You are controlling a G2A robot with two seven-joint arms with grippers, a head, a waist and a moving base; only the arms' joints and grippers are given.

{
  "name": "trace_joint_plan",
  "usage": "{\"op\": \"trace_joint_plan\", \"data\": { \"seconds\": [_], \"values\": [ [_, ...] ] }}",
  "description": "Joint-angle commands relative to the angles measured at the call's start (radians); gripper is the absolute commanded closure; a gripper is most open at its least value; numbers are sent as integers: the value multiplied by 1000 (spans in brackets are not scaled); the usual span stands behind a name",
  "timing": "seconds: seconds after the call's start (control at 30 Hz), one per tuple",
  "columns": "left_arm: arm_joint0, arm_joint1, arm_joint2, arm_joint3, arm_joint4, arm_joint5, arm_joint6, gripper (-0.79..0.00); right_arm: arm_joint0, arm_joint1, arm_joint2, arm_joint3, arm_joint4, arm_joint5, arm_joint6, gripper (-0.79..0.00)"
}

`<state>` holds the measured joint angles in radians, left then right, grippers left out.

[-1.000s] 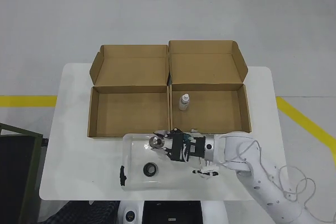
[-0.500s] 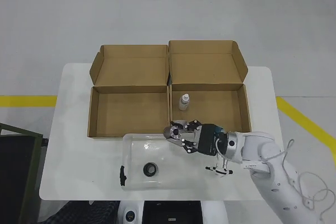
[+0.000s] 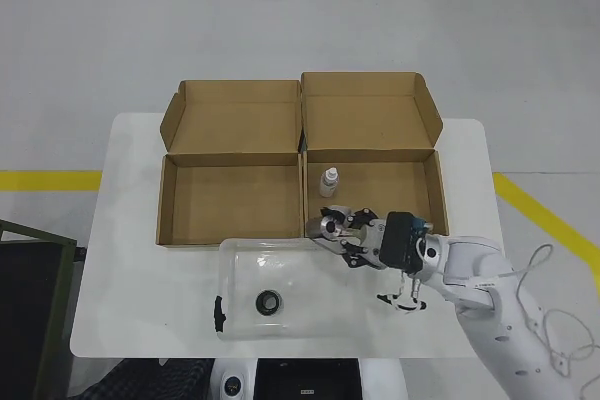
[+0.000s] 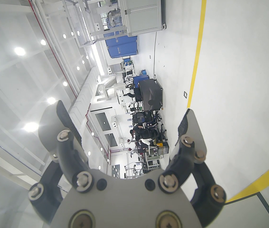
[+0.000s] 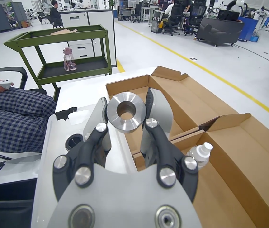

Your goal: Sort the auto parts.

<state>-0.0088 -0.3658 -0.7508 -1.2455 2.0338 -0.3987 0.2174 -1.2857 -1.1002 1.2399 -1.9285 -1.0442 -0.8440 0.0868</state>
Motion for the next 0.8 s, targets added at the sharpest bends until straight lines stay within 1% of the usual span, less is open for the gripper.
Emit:
{"op": "trace_joint_plan", "data": {
  "seconds": [0.0,0.23,0.43,0.6,0.77],
  "values": [
    [0,0,0,0,0,0,0,-785,1,0,0,5,2,0,-6,0],
    [0,0,0,0,0,0,0,-785,13,-1,-7,24,5,7,-18,0],
    [0,0,0,0,0,0,0,-785,44,-4,-36,28,-28,28,5,0],
    [0,0,0,0,0,0,0,-785,87,-10,-78,38,-57,52,43,0],
    [0,0,0,0,0,0,0,-785,162,-22,-137,76,-70,88,103,0]
  ]
}}
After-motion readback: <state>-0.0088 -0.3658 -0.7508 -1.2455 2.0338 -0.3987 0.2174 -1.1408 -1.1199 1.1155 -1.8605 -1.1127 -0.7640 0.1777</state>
